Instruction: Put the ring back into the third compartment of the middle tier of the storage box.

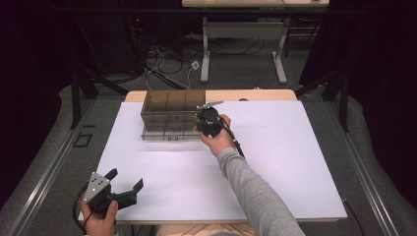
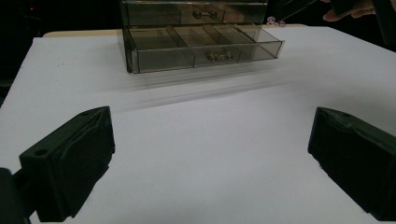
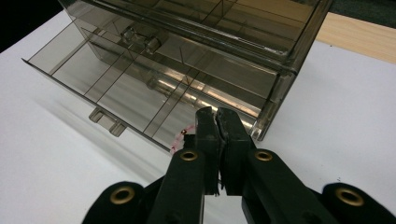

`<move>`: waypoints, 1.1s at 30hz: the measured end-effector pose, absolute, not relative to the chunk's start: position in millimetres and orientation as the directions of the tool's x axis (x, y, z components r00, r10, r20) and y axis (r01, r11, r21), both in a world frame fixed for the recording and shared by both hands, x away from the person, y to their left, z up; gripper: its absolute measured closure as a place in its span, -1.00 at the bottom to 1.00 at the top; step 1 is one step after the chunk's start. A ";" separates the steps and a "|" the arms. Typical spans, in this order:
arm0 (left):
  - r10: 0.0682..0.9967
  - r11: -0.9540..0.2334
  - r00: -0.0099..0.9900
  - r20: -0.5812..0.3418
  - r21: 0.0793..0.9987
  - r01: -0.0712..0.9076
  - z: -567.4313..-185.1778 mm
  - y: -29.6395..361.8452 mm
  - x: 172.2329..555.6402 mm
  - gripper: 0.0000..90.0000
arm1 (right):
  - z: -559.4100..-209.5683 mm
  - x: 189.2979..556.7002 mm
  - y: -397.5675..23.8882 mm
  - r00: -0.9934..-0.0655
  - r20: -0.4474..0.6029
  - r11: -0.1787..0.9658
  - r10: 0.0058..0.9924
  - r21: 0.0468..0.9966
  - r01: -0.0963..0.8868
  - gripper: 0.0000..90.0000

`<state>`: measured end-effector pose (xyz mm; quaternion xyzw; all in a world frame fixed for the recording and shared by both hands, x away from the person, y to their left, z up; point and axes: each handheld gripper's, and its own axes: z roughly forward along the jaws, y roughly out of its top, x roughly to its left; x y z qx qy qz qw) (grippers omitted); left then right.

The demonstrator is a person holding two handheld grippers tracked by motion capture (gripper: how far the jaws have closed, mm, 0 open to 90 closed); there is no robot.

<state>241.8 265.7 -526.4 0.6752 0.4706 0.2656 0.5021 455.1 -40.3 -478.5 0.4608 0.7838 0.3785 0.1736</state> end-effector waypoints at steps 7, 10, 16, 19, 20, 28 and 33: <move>0.903 -0.051 0.414 -0.115 0.928 0.369 -527.0 265.3 242.1 -0.98 | -482.2 458.6 -32.6 -0.504 0.067 0.286 0.861 0.757 0.588 0.96; 0.904 -0.050 0.412 -0.115 0.929 0.368 -527.1 265.7 242.2 -0.98 | -483.1 460.5 -31.7 -0.501 0.063 0.287 0.863 0.755 0.590 0.96; 0.906 -0.048 0.407 -0.117 0.927 0.371 -527.4 265.6 242.8 -0.98 | -485.7 466.0 -32.1 -0.487 0.067 0.274 0.871 0.756 0.595 0.96; 0.905 -0.055 0.411 -0.110 0.927 0.370 -527.6 264.6 243.0 -0.98 | -488.8 469.6 -33.1 -0.471 0.075 0.262 0.879 0.750 0.607 0.96; 0.904 -0.057 0.413 -0.109 0.928 0.369 -527.3 264.6 242.8 -0.98 | -489.7 470.5 -33.3 -0.467 0.076 0.260 0.881 0.747 0.612 0.96; 0.904 -0.051 0.411 -0.114 0.927 0.371 -527.5 265.3 243.1 -0.98 | -495.7 472.5 -30.3 -0.466 0.070 0.268 0.882 0.740 0.617 0.96; 0.905 -0.055 0.411 -0.111 0.927 0.371 -527.3 265.3 242.5 -0.98 | -495.8 472.0 -29.1 -0.473 0.073 0.268 0.878 0.745 0.612 0.81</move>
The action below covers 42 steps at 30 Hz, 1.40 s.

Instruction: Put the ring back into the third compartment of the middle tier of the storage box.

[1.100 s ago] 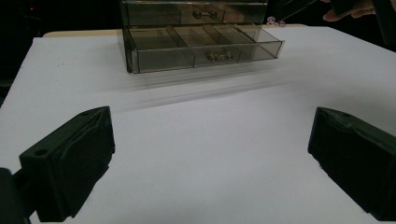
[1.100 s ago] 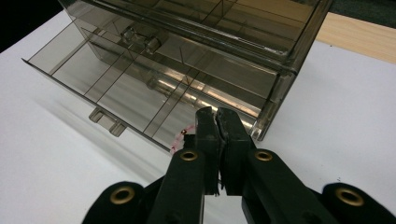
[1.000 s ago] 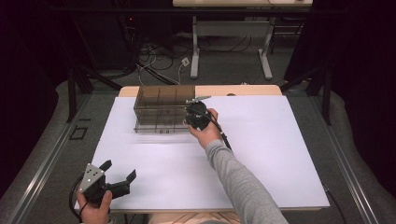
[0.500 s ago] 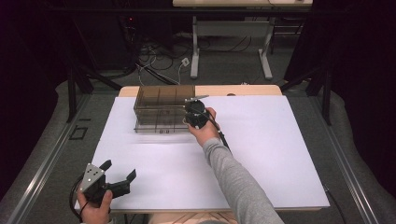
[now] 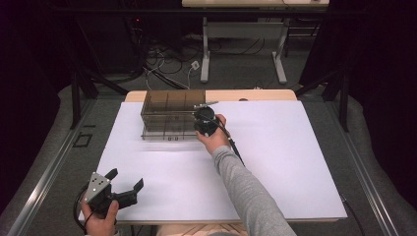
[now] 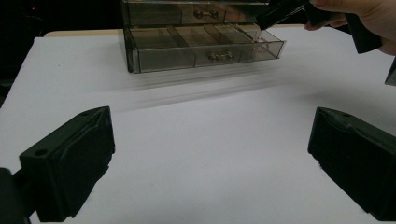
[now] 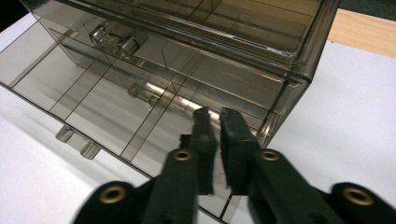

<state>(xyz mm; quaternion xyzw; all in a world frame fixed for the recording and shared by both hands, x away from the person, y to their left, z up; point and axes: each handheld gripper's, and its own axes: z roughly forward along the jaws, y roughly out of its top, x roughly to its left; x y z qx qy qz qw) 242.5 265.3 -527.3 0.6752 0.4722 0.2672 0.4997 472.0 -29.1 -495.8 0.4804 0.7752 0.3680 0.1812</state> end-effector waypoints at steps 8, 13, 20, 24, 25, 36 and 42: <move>0.905 -0.055 0.410 -0.111 0.926 0.373 -527.5 265.3 242.6 -0.98 | -490.8 469.4 -32.1 -0.481 0.081 0.261 0.873 0.756 0.601 0.67; 0.905 -0.058 0.411 -0.110 0.925 0.375 -528.2 264.5 242.9 -0.98 | -488.1 466.8 -34.0 -0.486 0.086 0.261 0.870 0.757 0.600 0.54; 0.905 -0.068 0.414 -0.102 0.924 0.377 -528.8 262.2 243.5 -0.98 | -485.3 463.3 -35.5 -0.496 0.087 0.258 0.864 0.769 0.585 0.41; 0.904 -0.073 0.416 -0.099 0.923 0.377 -528.7 261.5 243.3 -0.98 | -484.2 462.2 -37.2 -0.498 0.082 0.261 0.863 0.772 0.580 0.33; 0.904 -0.073 0.416 -0.099 0.923 0.377 -528.7 261.7 243.4 -0.98 | -484.0 462.0 -37.4 -0.498 0.081 0.261 0.863 0.772 0.579 0.32; 0.905 -0.074 0.414 -0.098 0.922 0.379 -529.4 262.4 243.5 -0.98 | -481.2 457.6 -43.0 -0.517 0.101 0.264 0.850 0.767 0.584 0.20; 0.907 -0.070 0.409 -0.102 0.920 0.385 -529.7 262.9 243.5 -0.98 | -478.6 453.0 -45.7 -0.524 0.121 0.252 0.843 0.771 0.585 0.13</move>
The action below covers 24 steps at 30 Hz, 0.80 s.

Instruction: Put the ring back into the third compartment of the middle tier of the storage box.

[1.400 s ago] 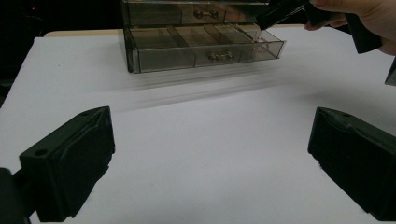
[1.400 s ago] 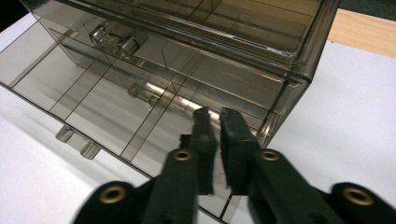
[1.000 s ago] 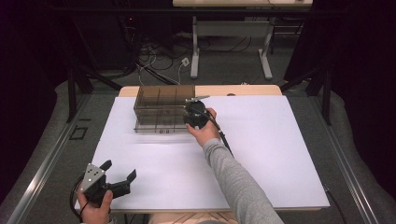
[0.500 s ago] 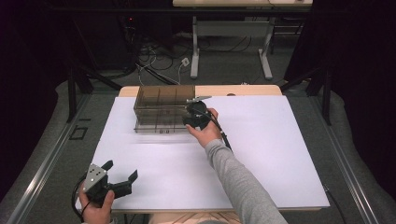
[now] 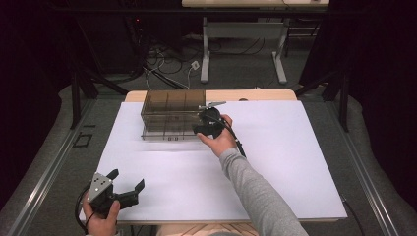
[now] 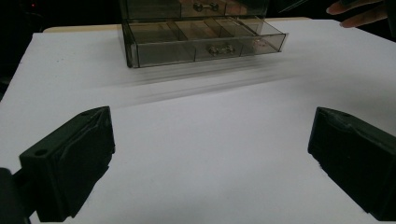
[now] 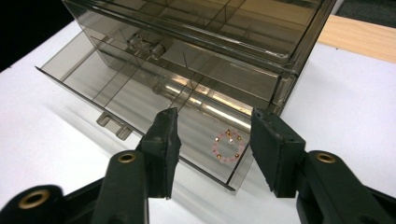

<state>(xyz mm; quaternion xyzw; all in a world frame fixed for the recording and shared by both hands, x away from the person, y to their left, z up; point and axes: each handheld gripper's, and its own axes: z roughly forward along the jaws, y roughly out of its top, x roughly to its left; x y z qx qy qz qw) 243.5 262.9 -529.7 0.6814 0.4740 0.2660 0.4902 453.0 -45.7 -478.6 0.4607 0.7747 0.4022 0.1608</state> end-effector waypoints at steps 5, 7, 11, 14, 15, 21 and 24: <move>0.907 -0.074 0.410 -0.100 0.919 0.387 -530.2 262.5 243.8 -0.98 | -474.2 447.9 -48.0 -0.534 0.132 0.250 0.835 0.774 0.582 0.05; 0.907 -0.073 0.409 -0.100 0.919 0.388 -530.3 262.4 243.8 -0.98 | -472.7 445.4 -49.4 -0.544 0.134 0.250 0.828 0.781 0.572 -0.02; 0.908 -0.074 0.406 -0.098 0.919 0.386 -530.5 262.3 243.6 -0.98 | -470.8 440.7 -50.7 -0.559 0.122 0.265 0.820 0.785 0.560 -0.21; 0.909 -0.075 0.405 -0.096 0.919 0.386 -530.7 262.2 243.6 -0.98 | -470.1 437.7 -51.3 -0.572 0.108 0.276 0.813 0.794 0.541 -0.33; 0.909 -0.075 0.405 -0.096 0.919 0.387 -530.9 262.2 243.7 -0.98 | -469.5 436.2 -51.2 -0.569 0.099 0.280 0.816 0.794 0.540 -0.35; 0.910 -0.078 0.403 -0.094 0.918 0.390 -530.7 262.6 243.7 -0.98 | -468.8 429.4 -51.7 -0.598 0.089 0.304 0.797 0.796 0.524 -0.57; 0.912 -0.077 0.400 -0.093 0.918 0.390 -531.0 262.8 243.9 -0.98 | -468.6 423.6 -52.5 -0.617 0.077 0.318 0.783 0.803 0.504 -0.67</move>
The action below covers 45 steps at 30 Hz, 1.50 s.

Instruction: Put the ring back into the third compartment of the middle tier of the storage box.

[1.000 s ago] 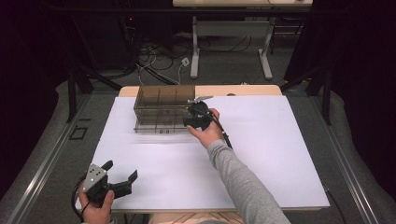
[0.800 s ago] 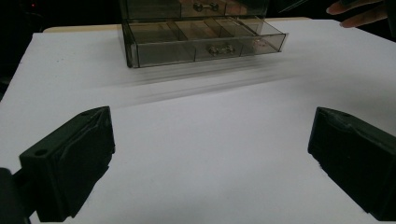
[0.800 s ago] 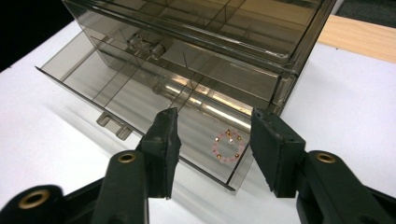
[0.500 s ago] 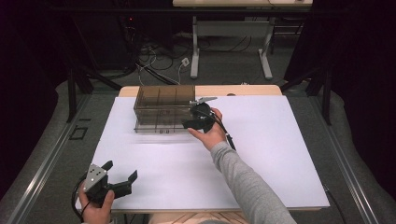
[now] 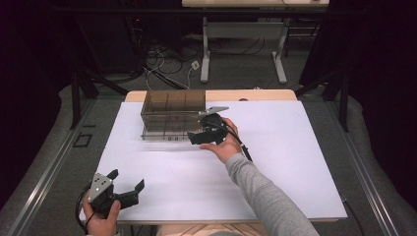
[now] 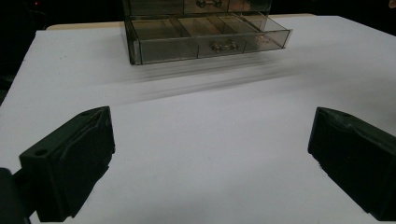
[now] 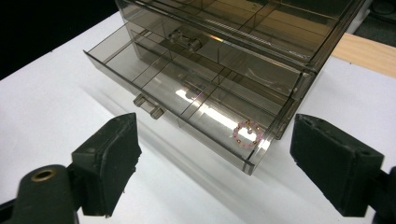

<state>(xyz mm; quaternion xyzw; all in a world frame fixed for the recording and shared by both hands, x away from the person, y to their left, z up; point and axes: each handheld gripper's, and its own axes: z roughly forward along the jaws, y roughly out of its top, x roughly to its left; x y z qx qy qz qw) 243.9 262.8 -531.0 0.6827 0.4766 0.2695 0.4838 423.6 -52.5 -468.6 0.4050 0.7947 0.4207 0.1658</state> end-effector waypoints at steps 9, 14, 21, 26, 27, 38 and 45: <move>0.917 -0.082 0.389 -0.085 0.917 0.391 -530.5 262.5 244.5 -0.98 | -464.5 415.5 -60.7 -0.616 0.053 0.329 0.786 0.807 0.490 -0.83; 0.918 -0.081 0.388 -0.085 0.917 0.391 -530.3 262.0 244.1 -0.98 | -465.1 412.1 -65.7 -0.619 0.046 0.327 0.784 0.817 0.475 -0.95; 0.918 -0.081 0.388 -0.085 0.916 0.392 -530.8 261.5 244.2 -0.98 | -468.4 404.9 -70.4 -0.620 0.014 0.351 0.784 0.814 0.463 -1.00; 0.915 -0.086 0.394 -0.082 0.917 0.390 -530.5 260.8 244.1 -0.99 | -470.1 399.7 -78.4 -0.613 0.000 0.354 0.790 0.816 0.456 -1.00; 0.915 -0.087 0.396 -0.082 0.917 0.390 -530.7 260.8 244.3 -0.99 | -470.0 399.2 -79.9 -0.614 -0.003 0.355 0.789 0.818 0.453 -1.00; 0.914 -0.088 0.398 -0.081 0.917 0.390 -530.8 260.7 243.9 -0.98 | -464.3 388.0 -103.3 -0.594 0.029 0.309 0.804 0.832 0.460 -1.00; 0.915 -0.091 0.397 -0.078 0.917 0.389 -530.8 260.1 243.9 -0.98 | -467.5 379.1 -123.7 -0.583 0.050 0.282 0.811 0.839 0.465 -1.00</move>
